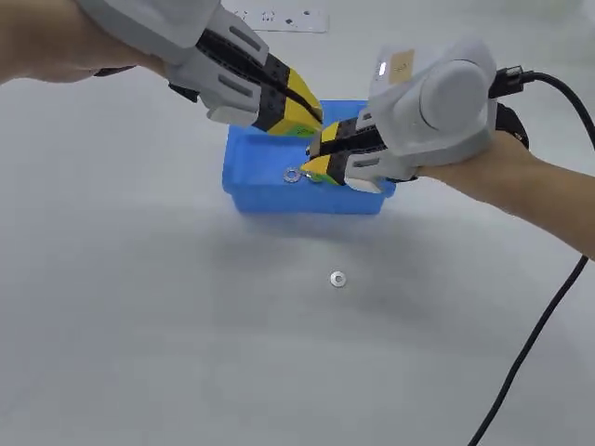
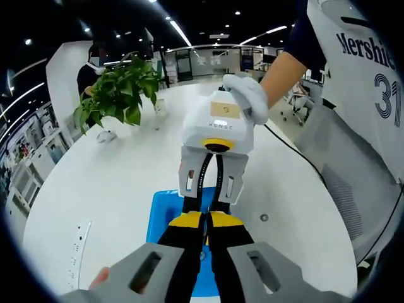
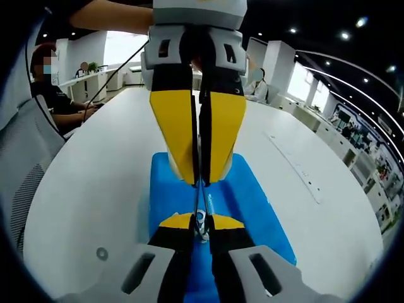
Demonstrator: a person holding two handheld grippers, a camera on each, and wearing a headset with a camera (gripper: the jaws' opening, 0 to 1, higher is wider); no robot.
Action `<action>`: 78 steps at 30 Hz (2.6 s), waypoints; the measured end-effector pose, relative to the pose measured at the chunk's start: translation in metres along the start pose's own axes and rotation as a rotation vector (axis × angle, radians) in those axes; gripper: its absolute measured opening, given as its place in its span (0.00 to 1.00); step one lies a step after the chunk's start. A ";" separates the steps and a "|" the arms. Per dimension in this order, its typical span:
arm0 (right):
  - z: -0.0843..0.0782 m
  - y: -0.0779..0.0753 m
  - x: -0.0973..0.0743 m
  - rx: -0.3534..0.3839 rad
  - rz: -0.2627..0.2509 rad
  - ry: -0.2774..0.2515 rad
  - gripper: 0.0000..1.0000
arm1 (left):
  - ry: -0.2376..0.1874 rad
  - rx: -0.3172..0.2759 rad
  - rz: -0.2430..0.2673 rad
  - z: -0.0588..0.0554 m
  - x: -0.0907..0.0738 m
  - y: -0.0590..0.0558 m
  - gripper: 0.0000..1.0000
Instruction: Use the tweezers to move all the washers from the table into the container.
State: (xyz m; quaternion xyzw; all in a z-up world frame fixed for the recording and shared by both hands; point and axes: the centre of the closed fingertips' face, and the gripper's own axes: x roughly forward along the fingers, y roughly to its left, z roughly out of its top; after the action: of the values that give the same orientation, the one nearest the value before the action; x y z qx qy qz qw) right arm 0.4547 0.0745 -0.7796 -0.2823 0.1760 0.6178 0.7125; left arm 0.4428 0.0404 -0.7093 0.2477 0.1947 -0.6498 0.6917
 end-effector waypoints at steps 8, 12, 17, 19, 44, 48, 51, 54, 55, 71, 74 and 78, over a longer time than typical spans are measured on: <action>0.002 -0.002 -0.002 -0.008 -0.015 -0.002 0.12 | -0.006 0.001 0.009 0.003 -0.002 0.001 0.06; 0.006 -0.001 -0.008 -0.013 -0.016 -0.009 0.12 | -0.014 0.008 0.011 0.010 -0.005 -0.002 0.06; 0.015 -0.001 -0.017 -0.034 -0.020 -0.045 0.12 | -0.025 0.026 0.017 0.022 -0.014 -0.005 0.06; 0.021 0.001 -0.022 -0.034 -0.024 -0.055 0.12 | -0.030 0.032 0.020 0.028 -0.018 -0.008 0.06; 0.039 0.066 -0.071 -0.068 -0.023 -0.079 0.11 | -0.094 0.045 0.008 0.068 -0.023 -0.079 0.06; 0.037 0.078 -0.071 -0.059 -0.018 -0.077 0.11 | -0.094 0.024 0.008 0.066 -0.022 -0.089 0.06; 0.033 0.086 -0.070 -0.055 -0.009 -0.071 0.11 | -0.095 0.013 0.007 0.063 -0.019 -0.099 0.06; 0.029 0.095 -0.069 -0.062 0.006 -0.057 0.11 | -0.089 0.005 0.004 0.060 -0.017 -0.107 0.06; 0.027 0.097 -0.070 -0.063 0.007 -0.053 0.11 | -0.088 0.005 0.003 0.060 -0.016 -0.109 0.06; -0.010 0.120 -0.054 -0.014 0.047 0.000 0.11 | -0.087 -0.084 -0.007 0.030 0.011 -0.124 0.06; -0.011 0.118 -0.051 -0.002 0.050 -0.003 0.11 | -0.086 -0.091 -0.001 0.027 0.012 -0.121 0.06; -0.013 0.117 -0.048 0.004 0.055 -0.005 0.12 | -0.080 -0.095 0.003 0.024 0.012 -0.118 0.06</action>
State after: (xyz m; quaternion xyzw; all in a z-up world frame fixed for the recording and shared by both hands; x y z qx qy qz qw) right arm 0.3332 0.0378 -0.7823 -0.2744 0.1831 0.6377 0.6961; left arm 0.3255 0.0123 -0.7081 0.1888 0.1971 -0.6482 0.7109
